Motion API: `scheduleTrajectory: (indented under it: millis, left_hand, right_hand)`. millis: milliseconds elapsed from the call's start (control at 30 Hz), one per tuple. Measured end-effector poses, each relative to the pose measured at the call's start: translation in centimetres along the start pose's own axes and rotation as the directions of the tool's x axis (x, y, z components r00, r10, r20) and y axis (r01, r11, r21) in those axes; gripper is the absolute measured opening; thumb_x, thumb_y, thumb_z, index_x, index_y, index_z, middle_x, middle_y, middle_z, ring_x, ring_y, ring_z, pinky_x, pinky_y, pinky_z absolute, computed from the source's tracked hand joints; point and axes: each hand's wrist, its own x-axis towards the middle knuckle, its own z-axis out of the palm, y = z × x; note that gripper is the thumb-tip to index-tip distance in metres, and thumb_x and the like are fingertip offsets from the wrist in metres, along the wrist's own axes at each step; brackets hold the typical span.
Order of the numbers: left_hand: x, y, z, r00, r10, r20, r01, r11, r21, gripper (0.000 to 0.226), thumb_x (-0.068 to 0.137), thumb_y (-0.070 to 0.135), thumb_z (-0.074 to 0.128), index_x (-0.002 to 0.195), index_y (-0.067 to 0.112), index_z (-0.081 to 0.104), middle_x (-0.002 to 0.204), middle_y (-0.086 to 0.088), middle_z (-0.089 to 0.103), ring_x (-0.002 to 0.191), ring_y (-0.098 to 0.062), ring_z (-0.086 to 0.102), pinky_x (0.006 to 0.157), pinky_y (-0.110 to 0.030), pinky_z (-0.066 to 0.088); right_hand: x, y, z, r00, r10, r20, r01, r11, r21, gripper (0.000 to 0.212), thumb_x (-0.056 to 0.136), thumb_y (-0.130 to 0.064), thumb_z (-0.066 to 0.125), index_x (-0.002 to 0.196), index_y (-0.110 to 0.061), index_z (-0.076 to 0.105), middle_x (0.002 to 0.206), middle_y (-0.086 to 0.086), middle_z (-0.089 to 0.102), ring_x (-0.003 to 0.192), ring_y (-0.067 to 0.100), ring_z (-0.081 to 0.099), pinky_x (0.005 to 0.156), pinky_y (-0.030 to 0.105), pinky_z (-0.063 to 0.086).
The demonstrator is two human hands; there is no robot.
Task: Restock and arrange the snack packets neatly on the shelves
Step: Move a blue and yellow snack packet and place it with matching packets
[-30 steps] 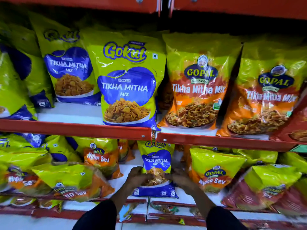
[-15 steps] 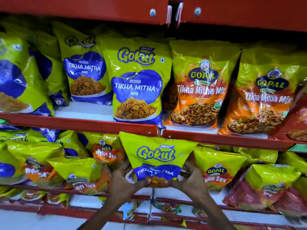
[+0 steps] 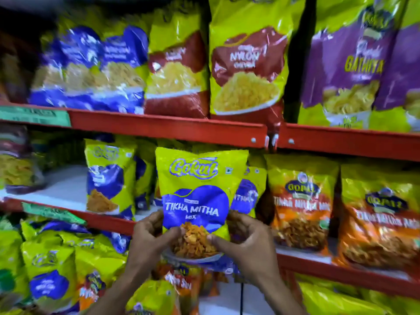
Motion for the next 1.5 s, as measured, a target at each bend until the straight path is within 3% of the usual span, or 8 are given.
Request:
scheduleTrajectory:
  millis: [300, 533, 767, 933, 1100, 1233, 1367, 1500]
  left_hand:
    - [8.8, -2.1, -8.1, 0.991, -0.085, -0.102, 0.098, 0.986, 0.131, 0.017, 0.089, -0.015, 0.062, 0.092, -0.002, 0.072, 0.064, 0.006, 0.078, 0.053, 0.000, 0.067, 0.050, -0.017, 0.057]
    - [14.7, -4.8, -8.0, 0.994, -0.106, -0.031, 0.110, 0.966, 0.232, 0.021, 0.086, -0.009, 0.070, 0.082, 0.012, 0.073, 0.068, 0.007, 0.080, 0.064, -0.008, 0.068, 0.051, -0.014, 0.054]
    - [14.1, -7.0, -8.9, 0.991, -0.134, 0.024, 0.122, 0.954, 0.274, 0.038, 0.058, 0.032, 0.079, 0.091, 0.014, 0.075, 0.087, 0.004, 0.083, 0.081, -0.015, 0.075, 0.083, -0.047, 0.062]
    - [14.0, -3.5, -8.8, 0.956, 0.273, -0.106, -0.167, 0.806, 0.567, 0.070, 0.074, 0.026, 0.084, 0.137, 0.014, 0.057, 0.122, 0.007, 0.068, 0.110, -0.007, 0.065, 0.094, -0.026, 0.053]
    - [16.7, 0.8, -6.9, 0.764, 0.636, 0.106, -0.476, 0.446, 0.758, 0.034, 0.091, 0.014, 0.054, 0.121, 0.002, 0.064, 0.120, -0.017, 0.067, 0.120, -0.030, 0.054, 0.108, -0.040, 0.041]
    - [19.6, 2.5, -6.3, 0.857, 0.467, 0.218, -0.376, 0.277, 0.884, 0.018, 0.086, 0.001, 0.056, 0.099, -0.002, 0.068, 0.098, -0.027, 0.069, 0.096, -0.047, 0.062, 0.089, -0.050, 0.050]
    - [21.0, 3.7, -6.2, 0.870, 0.400, 0.288, -0.405, 0.246, 0.881, 0.023, 0.087, -0.001, 0.058, 0.105, -0.003, 0.072, 0.099, -0.034, 0.071, 0.095, -0.051, 0.063, 0.082, -0.054, 0.051]
    - [21.2, 4.4, -5.9, 0.858, 0.435, 0.272, -0.422, 0.299, 0.856, 0.024, 0.076, -0.009, 0.056, 0.094, -0.008, 0.073, 0.086, -0.040, 0.069, 0.080, -0.056, 0.065, 0.067, -0.056, 0.054]
  right_hand:
    - [7.1, -1.1, 10.9, 1.000, 0.013, -0.027, -0.017, 0.988, -0.153, 0.052, 0.068, -0.033, 0.086, 0.115, -0.017, 0.072, 0.103, -0.013, 0.075, 0.087, -0.011, 0.067, 0.088, 0.026, 0.060]
    - [10.4, 0.6, 13.3, 0.986, 0.090, -0.137, -0.119, 0.967, -0.224, 0.049, 0.079, -0.025, 0.081, 0.124, -0.012, 0.065, 0.118, 0.005, 0.075, 0.109, 0.018, 0.069, 0.094, 0.035, 0.056]
    - [9.6, 3.3, 13.6, 0.984, 0.113, -0.135, -0.152, 0.934, -0.324, 0.050, 0.081, -0.026, 0.080, 0.124, -0.009, 0.063, 0.116, 0.007, 0.075, 0.108, 0.022, 0.069, 0.091, 0.033, 0.054]
    - [9.7, 1.5, 13.6, 0.958, -0.116, -0.261, 0.008, 0.924, -0.382, 0.057, 0.083, -0.034, 0.076, 0.134, -0.018, 0.055, 0.126, -0.004, 0.067, 0.115, 0.013, 0.063, 0.102, 0.032, 0.053]
    - [13.6, -2.5, 13.0, 0.783, -0.579, -0.227, 0.229, 0.608, -0.760, 0.028, 0.092, -0.022, 0.063, 0.119, -0.018, 0.064, 0.117, 0.002, 0.068, 0.111, 0.023, 0.056, 0.099, 0.032, 0.046]
    - [16.9, -5.2, 12.8, 0.872, -0.463, -0.156, 0.069, 0.433, -0.899, 0.015, 0.091, -0.021, 0.064, 0.101, -0.014, 0.072, 0.096, 0.014, 0.075, 0.091, 0.038, 0.068, 0.081, 0.039, 0.055]
    - [18.7, -5.7, 11.8, 0.958, -0.287, -0.010, 0.098, 0.358, -0.929, 0.025, 0.095, -0.013, 0.048, 0.113, -0.014, 0.064, 0.113, 0.017, 0.070, 0.100, 0.040, 0.065, 0.082, 0.039, 0.051]
    - [19.3, -5.2, 11.6, 0.996, -0.060, -0.060, -0.019, 0.535, -0.845, 0.032, 0.099, -0.011, 0.038, 0.120, -0.010, 0.062, 0.124, 0.021, 0.065, 0.110, 0.040, 0.061, 0.088, 0.040, 0.047]
